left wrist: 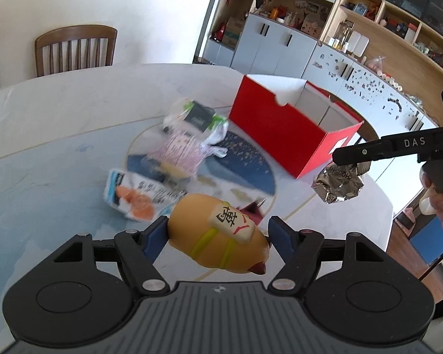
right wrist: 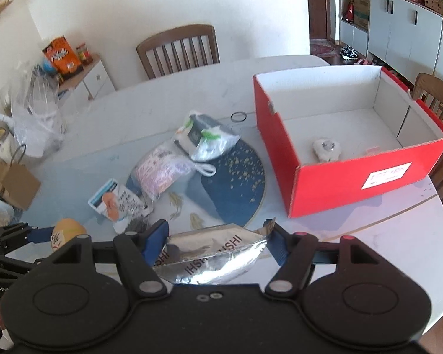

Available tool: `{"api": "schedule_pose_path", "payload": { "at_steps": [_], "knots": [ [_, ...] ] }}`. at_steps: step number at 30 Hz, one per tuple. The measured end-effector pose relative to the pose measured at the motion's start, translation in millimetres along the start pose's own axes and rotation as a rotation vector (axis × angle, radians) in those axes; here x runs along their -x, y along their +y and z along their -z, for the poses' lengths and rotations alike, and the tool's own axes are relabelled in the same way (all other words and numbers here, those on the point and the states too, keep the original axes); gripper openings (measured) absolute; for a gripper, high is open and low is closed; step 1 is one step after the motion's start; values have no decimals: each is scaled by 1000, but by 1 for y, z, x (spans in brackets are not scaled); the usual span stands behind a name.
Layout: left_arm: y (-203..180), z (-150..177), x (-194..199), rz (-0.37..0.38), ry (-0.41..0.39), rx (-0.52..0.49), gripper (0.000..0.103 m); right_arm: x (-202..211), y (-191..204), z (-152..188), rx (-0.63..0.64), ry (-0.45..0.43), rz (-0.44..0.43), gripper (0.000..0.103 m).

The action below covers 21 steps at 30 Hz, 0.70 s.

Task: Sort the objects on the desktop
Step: 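Lift the silver bag with the right tool while the left tool grasps the yellow squishy toy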

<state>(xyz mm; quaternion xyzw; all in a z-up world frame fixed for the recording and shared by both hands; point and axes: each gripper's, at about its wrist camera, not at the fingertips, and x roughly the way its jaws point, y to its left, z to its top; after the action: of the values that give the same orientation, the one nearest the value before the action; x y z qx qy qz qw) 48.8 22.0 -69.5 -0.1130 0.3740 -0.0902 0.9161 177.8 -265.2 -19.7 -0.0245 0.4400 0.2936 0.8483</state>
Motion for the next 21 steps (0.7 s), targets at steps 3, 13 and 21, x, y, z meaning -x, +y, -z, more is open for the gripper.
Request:
{"api": "schedule_pose_path", "payload": {
  "at_steps": [3,13,21],
  "knots": [
    [-15,-12,-7,5,-8,1,58,6,-14,-10,1,-19,-15,70],
    [-53,-45,-39,0,-46,19,47,22,-64,-59,56,-77,-60,69],
    [-66,-25,-50,-80,15,-70,64,19,-89,-74,97,-74,-94,68]
  ]
}}
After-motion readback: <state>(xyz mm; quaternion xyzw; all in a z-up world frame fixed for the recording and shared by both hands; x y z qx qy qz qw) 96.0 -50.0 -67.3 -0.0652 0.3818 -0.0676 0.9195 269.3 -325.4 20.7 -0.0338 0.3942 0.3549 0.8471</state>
